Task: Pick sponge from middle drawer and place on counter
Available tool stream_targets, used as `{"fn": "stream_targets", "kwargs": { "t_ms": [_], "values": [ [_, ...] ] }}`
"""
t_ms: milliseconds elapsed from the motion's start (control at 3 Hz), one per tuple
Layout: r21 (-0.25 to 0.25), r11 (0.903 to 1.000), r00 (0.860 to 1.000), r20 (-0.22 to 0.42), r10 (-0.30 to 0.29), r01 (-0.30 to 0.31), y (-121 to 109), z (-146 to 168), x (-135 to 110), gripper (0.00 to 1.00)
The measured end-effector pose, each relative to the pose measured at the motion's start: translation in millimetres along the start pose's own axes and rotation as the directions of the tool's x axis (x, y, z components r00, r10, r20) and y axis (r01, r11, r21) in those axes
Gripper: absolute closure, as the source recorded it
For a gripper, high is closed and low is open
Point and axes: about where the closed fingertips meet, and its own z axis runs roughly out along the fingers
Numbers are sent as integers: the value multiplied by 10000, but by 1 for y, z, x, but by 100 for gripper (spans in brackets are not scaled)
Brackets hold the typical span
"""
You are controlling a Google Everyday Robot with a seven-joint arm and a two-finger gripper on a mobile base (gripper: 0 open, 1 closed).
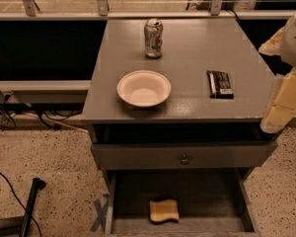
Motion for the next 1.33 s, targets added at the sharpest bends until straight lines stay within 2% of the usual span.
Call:
{"fn": "stream_targets", "kwargs": {
  "t_ms": [333,667,1000,1333],
  "values": [
    [0,10000,10000,0,-1,1,0,0,0,0],
    [-274,9794,9790,454,-1987,2001,22,39,-29,0],
    [-883,9385,9376,1335,-3210,3339,61,101,-31,0],
    [-1002,9073,9089,1370,-3939,4083,71,111,-26,0]
  ]
}}
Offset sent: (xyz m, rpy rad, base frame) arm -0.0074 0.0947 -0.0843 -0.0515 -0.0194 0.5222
